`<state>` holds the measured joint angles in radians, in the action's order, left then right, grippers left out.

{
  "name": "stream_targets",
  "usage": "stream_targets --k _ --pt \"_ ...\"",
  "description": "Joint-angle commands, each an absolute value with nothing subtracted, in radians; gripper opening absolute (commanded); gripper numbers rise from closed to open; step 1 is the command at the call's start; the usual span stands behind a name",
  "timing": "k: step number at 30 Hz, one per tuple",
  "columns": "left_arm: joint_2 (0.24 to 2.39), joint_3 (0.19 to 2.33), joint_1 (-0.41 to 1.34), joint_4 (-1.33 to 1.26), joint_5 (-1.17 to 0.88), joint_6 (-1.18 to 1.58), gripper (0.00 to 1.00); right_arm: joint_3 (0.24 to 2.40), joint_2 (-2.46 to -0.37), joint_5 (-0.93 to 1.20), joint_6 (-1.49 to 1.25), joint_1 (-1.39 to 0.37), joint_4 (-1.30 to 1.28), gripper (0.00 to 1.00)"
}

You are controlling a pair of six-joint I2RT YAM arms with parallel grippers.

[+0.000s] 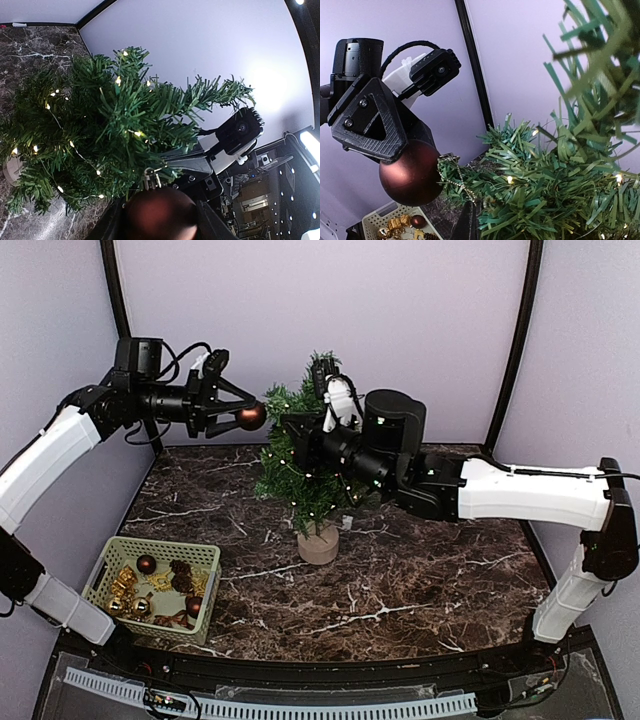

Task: Decorate the small christmas tree
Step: Wrap the ornament ball around the branch.

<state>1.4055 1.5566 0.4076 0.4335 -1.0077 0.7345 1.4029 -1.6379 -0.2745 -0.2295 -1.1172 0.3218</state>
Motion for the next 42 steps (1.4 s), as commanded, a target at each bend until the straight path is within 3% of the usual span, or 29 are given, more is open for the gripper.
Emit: stream_targets --k 1,34,42 --pt "1.362 1.526 0.4 0.383 -1.036 0.753 0.37 1.382 -1.607 -0.29 -0.232 -1.114 0.367 0.0" --pt "1.369 1.448 0.385 0.406 -1.055 0.638 0.38 1.368 -1.603 -0.371 -0.222 -1.117 0.338 0.0" --pt "1.367 1.474 0.384 0.409 -1.073 0.621 0.38 1.393 -1.59 -0.307 -0.151 -1.143 0.33 0.0"
